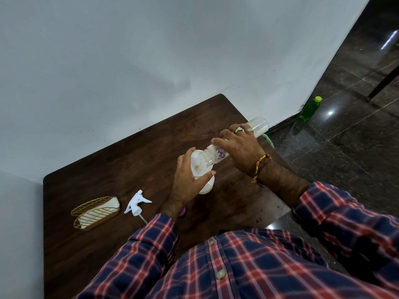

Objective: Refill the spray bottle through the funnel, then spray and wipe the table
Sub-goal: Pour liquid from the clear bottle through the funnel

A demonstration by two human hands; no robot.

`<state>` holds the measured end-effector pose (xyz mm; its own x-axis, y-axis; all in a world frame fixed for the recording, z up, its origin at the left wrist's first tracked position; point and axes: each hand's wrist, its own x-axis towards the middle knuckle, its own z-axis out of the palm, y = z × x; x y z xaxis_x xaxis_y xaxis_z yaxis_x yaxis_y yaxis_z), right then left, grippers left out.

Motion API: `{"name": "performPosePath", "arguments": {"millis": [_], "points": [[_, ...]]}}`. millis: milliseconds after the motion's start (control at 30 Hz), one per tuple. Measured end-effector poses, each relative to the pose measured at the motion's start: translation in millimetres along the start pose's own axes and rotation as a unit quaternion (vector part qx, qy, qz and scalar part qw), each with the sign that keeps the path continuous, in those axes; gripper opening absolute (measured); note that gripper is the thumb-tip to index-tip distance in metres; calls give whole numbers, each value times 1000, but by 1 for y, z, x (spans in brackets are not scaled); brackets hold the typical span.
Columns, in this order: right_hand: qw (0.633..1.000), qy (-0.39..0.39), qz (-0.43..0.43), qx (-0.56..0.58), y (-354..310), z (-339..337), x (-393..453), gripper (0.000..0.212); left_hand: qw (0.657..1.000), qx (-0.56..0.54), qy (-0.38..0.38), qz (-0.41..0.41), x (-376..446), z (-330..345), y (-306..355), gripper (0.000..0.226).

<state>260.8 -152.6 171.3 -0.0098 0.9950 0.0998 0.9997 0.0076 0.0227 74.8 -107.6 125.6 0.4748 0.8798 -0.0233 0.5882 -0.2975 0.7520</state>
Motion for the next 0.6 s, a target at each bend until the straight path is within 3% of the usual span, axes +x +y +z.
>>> {"name": "performPosePath", "arguments": {"millis": [600], "points": [[1000, 22, -7, 2, -1, -3, -1, 52, 1000, 1, 2, 4, 0, 1, -2, 89]]}}
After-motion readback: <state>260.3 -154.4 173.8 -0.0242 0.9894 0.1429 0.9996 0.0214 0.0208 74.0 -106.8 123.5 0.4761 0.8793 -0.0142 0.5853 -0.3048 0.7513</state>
